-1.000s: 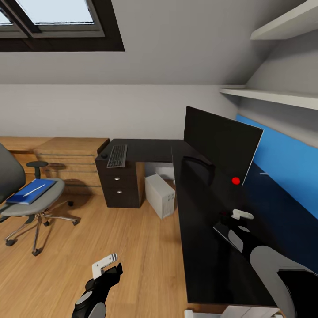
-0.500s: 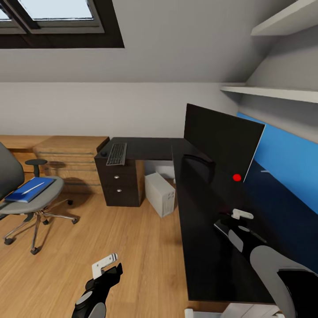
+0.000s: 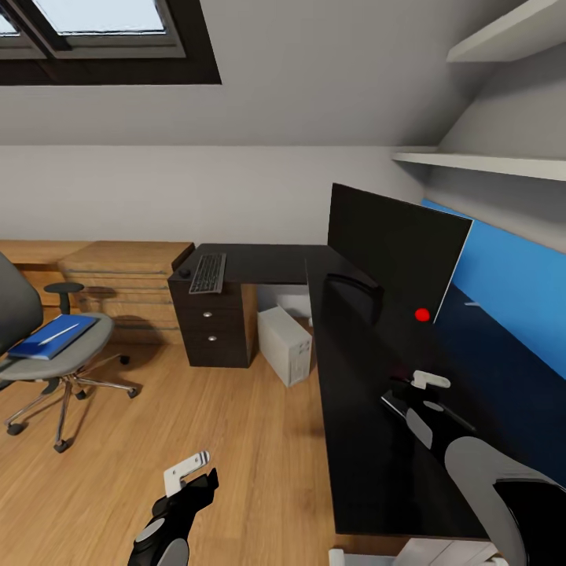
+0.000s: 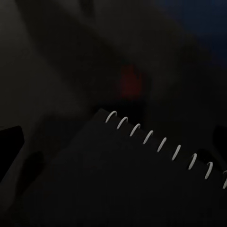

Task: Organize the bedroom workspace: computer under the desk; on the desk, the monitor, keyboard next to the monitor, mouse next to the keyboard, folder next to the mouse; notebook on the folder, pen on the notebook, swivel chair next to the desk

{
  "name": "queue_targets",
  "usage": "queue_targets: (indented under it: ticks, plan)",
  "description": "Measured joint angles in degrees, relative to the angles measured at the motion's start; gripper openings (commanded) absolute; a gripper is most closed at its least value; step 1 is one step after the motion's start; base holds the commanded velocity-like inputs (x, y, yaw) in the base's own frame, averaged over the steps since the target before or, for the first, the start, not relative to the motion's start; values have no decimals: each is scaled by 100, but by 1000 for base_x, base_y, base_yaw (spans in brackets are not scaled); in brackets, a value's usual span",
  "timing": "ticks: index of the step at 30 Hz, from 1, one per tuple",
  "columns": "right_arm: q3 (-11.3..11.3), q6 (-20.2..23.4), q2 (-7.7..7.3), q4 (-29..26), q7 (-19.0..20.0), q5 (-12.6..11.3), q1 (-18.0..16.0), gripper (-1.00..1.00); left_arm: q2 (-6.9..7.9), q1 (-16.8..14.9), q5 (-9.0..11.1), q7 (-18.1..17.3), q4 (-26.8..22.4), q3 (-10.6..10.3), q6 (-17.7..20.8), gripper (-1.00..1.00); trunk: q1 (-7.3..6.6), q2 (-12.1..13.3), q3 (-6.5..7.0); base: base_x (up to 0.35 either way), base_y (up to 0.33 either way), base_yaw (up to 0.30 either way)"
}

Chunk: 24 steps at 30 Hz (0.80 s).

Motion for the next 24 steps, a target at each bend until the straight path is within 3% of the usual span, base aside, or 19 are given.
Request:
queue_targets:
  ticks: [5, 24]
  plan:
    - [-25, -1, 0, -96, -11, 11, 0, 100, 0, 0, 0, 0, 0, 2, 0, 100, 87, -159, -71, 0, 0, 0]
    - [7, 3, 2, -102, 11, 0, 1, 100, 0, -1, 11, -7, 41, -1, 0, 100, 89, -160, -72, -18, -11, 0]
